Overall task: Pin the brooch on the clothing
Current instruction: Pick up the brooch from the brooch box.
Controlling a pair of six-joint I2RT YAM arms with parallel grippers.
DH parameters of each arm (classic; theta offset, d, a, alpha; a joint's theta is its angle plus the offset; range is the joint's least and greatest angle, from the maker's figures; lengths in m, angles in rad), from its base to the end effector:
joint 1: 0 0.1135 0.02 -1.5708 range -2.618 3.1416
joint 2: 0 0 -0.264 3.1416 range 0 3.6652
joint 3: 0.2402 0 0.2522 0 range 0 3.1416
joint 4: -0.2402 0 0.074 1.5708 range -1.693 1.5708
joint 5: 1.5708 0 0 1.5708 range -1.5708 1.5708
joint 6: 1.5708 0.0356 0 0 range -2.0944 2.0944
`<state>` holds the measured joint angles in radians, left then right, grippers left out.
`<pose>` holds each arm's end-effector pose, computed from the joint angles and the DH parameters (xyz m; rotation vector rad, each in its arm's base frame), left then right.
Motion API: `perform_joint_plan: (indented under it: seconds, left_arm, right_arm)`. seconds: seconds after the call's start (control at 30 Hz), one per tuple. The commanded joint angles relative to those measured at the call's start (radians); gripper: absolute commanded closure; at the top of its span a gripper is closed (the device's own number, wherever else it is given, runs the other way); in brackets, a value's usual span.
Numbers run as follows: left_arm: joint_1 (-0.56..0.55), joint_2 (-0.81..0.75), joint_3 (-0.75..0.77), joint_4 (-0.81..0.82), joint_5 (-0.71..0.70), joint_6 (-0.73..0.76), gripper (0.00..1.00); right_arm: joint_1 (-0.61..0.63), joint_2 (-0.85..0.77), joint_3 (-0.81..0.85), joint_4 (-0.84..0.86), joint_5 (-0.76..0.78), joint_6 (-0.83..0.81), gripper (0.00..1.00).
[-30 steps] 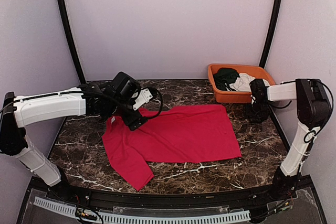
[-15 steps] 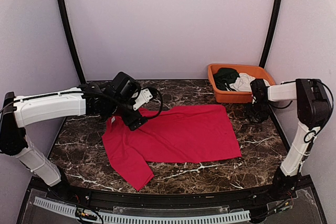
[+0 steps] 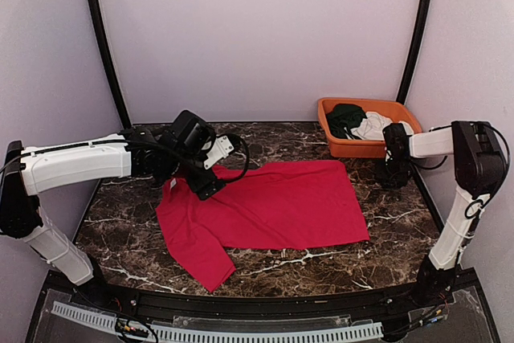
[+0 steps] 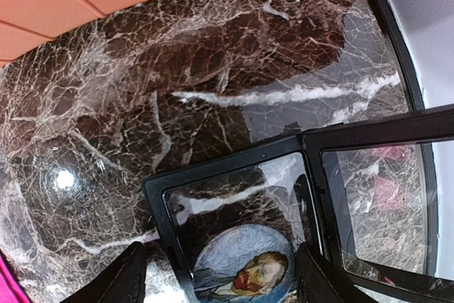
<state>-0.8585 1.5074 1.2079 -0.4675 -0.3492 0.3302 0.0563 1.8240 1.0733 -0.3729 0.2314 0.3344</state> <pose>0.2265 -0.2436 0.2875 1.1343 1.9833 0.1351 0.3531 0.0117 0.1479 0.4373 2.6184 -0.1854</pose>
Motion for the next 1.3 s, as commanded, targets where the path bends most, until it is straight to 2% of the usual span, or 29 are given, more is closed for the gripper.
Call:
perform_joint_plan:
  seconds: [0.0,0.37,0.6,0.8,0.97,1.27]
  left_arm:
    - [-0.008,-0.003,-0.017,-0.006,-0.002,0.009,0.01]
    - [-0.012,-0.003,-0.017,-0.009,-0.006,0.010,0.01]
    - [-0.014,-0.002,-0.018,-0.010,-0.008,0.012,0.01]
    - [-0.014,-0.001,-0.018,-0.009,-0.007,0.014,0.01]
    - [-0.014,0.000,-0.017,-0.010,-0.007,0.013,0.01]
    - [-0.014,-0.018,-0.025,0.018,-0.011,-0.020,0.01]
  right_arm:
    - [-0.006,-0.009,-0.029,0.028,-0.029,0.018,0.33]
    - [-0.006,-0.022,-0.027,0.032,-0.040,0.019,0.45]
    - [-0.006,-0.001,-0.017,0.034,-0.035,0.011,0.49]
    - [-0.006,0.014,-0.010,0.039,-0.051,0.009,0.58]
    - [-0.007,0.012,-0.012,0.042,-0.051,0.007,0.60]
    - [0.008,-0.109,-0.023,0.025,-0.076,0.003,0.63]
